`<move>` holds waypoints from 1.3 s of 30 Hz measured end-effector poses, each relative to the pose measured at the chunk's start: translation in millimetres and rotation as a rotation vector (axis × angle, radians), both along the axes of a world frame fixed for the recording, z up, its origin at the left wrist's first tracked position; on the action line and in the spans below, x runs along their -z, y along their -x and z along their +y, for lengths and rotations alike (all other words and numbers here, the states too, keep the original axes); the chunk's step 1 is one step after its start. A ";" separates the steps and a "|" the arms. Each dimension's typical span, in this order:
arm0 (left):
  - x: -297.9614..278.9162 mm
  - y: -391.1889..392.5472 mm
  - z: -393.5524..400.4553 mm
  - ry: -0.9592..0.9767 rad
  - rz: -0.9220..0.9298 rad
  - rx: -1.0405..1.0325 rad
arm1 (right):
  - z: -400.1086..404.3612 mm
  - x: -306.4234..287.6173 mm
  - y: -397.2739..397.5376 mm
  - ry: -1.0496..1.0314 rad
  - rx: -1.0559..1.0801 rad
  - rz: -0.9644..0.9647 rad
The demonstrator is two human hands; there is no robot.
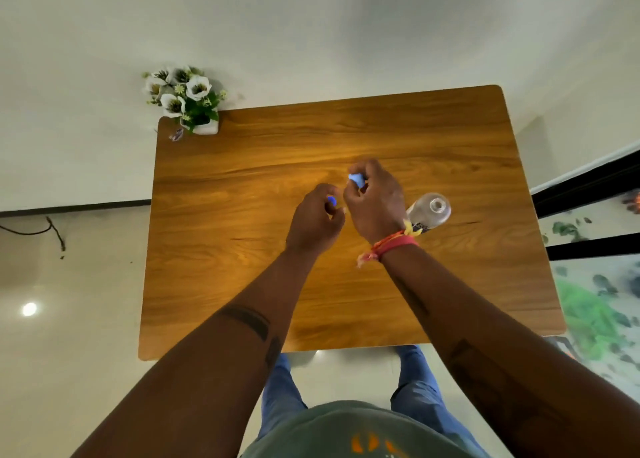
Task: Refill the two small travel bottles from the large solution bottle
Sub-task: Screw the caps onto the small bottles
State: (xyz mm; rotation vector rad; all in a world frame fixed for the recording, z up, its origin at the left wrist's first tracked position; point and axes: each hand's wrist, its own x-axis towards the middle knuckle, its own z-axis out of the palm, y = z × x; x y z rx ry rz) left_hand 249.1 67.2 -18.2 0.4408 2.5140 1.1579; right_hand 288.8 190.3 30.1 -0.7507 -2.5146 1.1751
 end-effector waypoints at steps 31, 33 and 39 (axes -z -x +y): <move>62.6 53.6 98.0 0.104 -0.068 0.128 | 70.5 50.1 38.9 -0.207 -0.173 -0.444; 61.9 51.4 94.5 0.106 -0.072 0.104 | 69.7 52.5 41.6 -0.217 -0.164 -0.489; 62.4 51.6 93.1 0.122 -0.141 0.061 | 67.6 47.0 32.5 -0.298 -0.268 -0.421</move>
